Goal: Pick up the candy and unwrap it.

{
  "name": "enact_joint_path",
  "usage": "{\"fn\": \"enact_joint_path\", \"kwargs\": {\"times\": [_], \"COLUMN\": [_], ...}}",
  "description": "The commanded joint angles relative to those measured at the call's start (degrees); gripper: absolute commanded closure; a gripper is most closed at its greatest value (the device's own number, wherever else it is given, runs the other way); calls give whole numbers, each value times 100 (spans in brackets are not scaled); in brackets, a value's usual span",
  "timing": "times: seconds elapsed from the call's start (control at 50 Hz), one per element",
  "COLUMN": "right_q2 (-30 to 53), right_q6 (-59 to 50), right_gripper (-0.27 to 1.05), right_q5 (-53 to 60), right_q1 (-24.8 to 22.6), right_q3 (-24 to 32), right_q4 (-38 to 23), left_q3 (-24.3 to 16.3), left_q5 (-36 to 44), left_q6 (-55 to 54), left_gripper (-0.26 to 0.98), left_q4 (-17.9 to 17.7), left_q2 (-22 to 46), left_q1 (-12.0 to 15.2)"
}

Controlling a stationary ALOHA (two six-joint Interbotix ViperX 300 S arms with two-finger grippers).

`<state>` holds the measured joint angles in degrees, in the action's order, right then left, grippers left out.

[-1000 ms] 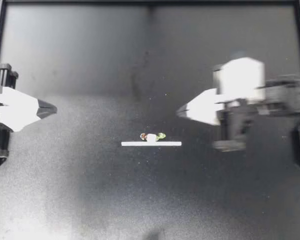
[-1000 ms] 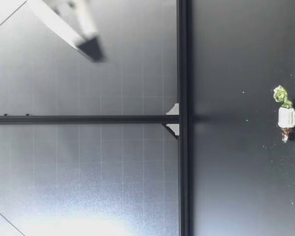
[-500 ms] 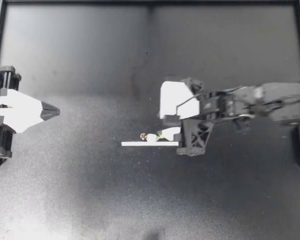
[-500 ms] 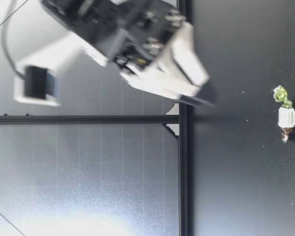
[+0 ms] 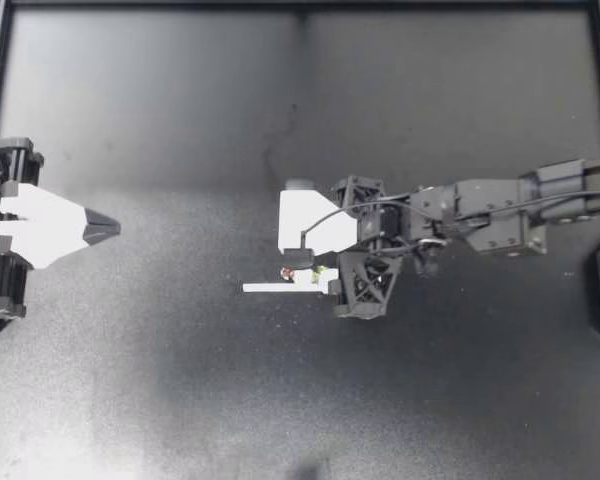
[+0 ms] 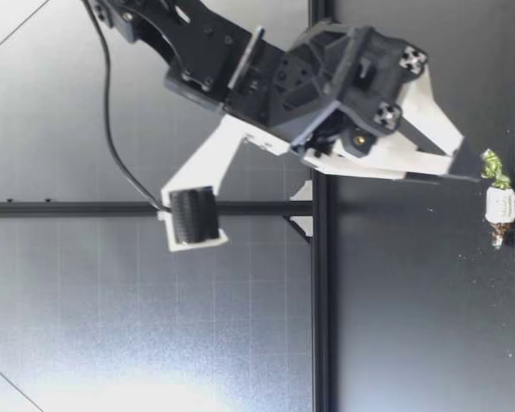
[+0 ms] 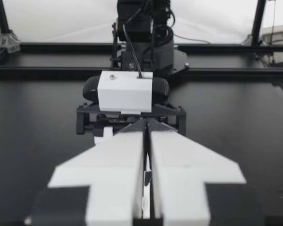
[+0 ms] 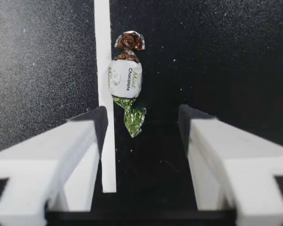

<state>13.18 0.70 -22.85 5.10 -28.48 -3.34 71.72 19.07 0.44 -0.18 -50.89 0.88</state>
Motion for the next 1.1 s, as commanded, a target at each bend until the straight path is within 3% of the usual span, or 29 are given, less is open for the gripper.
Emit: {"fn": "enact_joint_path", "kwargs": {"times": [0.0,0.44,0.6,0.9,1.08], "right_q2": [-44,237,299,255,-88], "right_q6": [0,-9,-9,9,-26], "right_gripper": [21,25,42,95,99], "right_q5": [-9,-79,-141,-519,-536], "right_q1": [26,26,26,26,26], "right_q3": [114,132,185,290,325], "right_q4": [0,9,9,9,26], "left_q3": [-53,-26,-26,-26,-18], "left_q5": [53,53,53,-9,-141], "left_q6": [0,0,0,-9,9], "left_gripper": [85,85,85,85,85], "left_q4": [-9,-9,-9,-9,-9], "left_q2": [26,26,26,35,255], "left_q1": [9,9,9,9,18]}}
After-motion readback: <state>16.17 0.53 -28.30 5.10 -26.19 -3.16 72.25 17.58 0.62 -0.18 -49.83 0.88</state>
